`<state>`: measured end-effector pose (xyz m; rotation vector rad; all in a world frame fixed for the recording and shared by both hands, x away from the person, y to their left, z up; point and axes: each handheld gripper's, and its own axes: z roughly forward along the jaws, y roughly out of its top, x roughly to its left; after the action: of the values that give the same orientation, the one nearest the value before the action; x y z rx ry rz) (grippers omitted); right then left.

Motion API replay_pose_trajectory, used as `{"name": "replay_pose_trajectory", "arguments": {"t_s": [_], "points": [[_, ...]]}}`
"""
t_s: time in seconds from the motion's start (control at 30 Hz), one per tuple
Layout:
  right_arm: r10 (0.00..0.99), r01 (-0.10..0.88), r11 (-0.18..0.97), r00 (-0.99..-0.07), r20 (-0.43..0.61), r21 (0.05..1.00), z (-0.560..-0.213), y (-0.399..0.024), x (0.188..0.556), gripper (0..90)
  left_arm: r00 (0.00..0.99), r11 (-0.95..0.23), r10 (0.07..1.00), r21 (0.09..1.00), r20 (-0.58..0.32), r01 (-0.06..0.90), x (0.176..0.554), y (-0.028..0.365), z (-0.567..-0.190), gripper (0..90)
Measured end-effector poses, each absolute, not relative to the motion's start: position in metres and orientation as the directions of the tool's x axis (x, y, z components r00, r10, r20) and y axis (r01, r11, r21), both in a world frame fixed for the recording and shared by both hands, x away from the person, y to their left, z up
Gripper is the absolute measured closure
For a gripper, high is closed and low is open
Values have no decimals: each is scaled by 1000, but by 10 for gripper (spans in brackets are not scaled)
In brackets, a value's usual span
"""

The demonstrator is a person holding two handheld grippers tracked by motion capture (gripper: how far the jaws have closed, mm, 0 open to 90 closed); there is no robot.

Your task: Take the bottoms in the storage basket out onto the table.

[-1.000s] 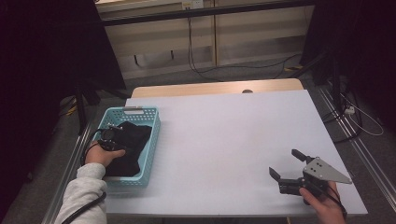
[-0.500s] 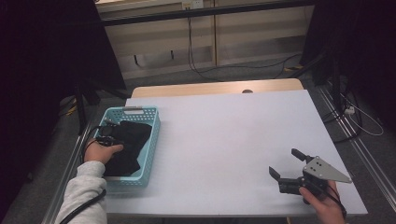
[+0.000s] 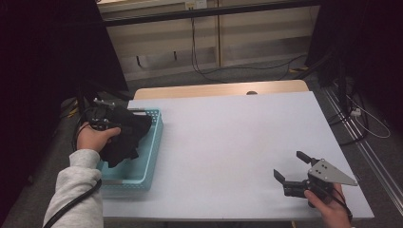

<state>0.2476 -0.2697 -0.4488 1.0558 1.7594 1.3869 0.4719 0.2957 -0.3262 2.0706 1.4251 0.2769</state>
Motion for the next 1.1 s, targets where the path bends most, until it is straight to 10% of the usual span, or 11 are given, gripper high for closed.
{"name": "replay_pose_trajectory", "arguments": {"t_s": [0.37,1.1], "points": [[885,195,121,-465,-17,973,-449,-268,248,5,496,-210,853,760,-165,615,463,252,-272,645],[884,195,126,-466,-20,973,-449,-268,250,6,705,-293,675,798,-218,527,437,145,-318,640]]}}
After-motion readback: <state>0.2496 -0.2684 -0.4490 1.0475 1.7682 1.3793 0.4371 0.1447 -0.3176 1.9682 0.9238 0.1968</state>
